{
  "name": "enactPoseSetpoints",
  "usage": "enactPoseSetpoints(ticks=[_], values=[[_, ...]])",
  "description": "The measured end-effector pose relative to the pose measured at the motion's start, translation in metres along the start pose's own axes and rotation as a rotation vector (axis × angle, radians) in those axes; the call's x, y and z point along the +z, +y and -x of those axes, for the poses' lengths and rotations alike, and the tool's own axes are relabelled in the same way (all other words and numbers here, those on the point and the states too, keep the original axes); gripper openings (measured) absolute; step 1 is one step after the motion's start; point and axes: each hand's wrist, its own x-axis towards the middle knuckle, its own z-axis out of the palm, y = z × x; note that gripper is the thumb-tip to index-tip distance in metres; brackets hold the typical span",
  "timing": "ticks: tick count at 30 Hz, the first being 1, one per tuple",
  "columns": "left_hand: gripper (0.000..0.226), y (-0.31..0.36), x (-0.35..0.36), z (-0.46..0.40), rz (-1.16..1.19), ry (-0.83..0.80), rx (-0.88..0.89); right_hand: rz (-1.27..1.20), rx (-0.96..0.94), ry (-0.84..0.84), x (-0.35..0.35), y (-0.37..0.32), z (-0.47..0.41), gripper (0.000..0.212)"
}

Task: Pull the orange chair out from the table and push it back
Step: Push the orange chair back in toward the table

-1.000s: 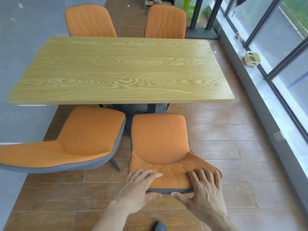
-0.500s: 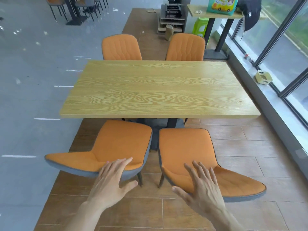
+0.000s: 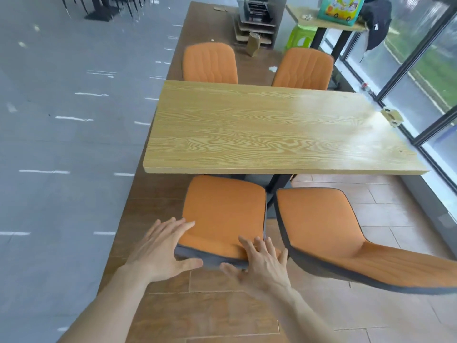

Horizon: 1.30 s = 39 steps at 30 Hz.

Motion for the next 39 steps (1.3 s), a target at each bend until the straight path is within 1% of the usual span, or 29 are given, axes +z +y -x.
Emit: enactPoseSetpoints(ticks=[1,3,5,7,9,15,19,22,28,32,36,39], values=[[0.104,-0.002,0.002,-0.003,0.003,-0.024,-0.003,0.025,0.019,0.023,0.005,-0.001,-0.001,0.101],[0.1,-0.005,0.006,-0.006,0.012,-0.039,-0.015,0.027,0.019,0.09,0.014,0.001,-0.002,0.11],[0.094,-0.004,0.011,-0.005,0.01,0.003,-0.021,0.0,-0.01,0.146,0.021,0.005,-0.003,0.117],[0.093,-0.002,0.016,-0.002,-0.011,0.067,-0.019,-0.024,-0.038,0.172,0.024,0.008,-0.003,0.118],[0.095,-0.001,0.019,0.003,-0.026,0.093,-0.026,-0.027,-0.061,0.181,0.027,0.01,-0.003,0.116],[0.089,0.02,0.031,0.025,-0.011,0.132,-0.086,0.034,-0.13,0.124,0.023,0.025,0.004,0.103],[0.086,0.043,0.041,0.043,0.04,0.138,-0.153,0.089,-0.179,0.097,0.019,0.042,0.013,0.117],[0.085,0.056,0.047,0.05,0.042,0.128,-0.182,0.098,-0.2,0.089,0.018,0.052,0.017,0.119],[0.102,0.059,0.049,0.05,0.058,0.064,-0.197,0.098,-0.215,0.104,0.019,0.055,0.021,0.112],[0.096,0.058,0.051,0.05,0.035,0.037,-0.214,0.099,-0.217,0.118,0.018,0.056,0.021,0.114],[0.091,0.063,0.043,0.051,0.044,0.006,-0.235,0.133,-0.191,0.078,0.015,0.052,0.024,0.1],[0.093,0.065,0.039,0.053,0.031,-0.027,-0.224,0.111,-0.164,0.056,0.008,0.048,0.026,0.106]])
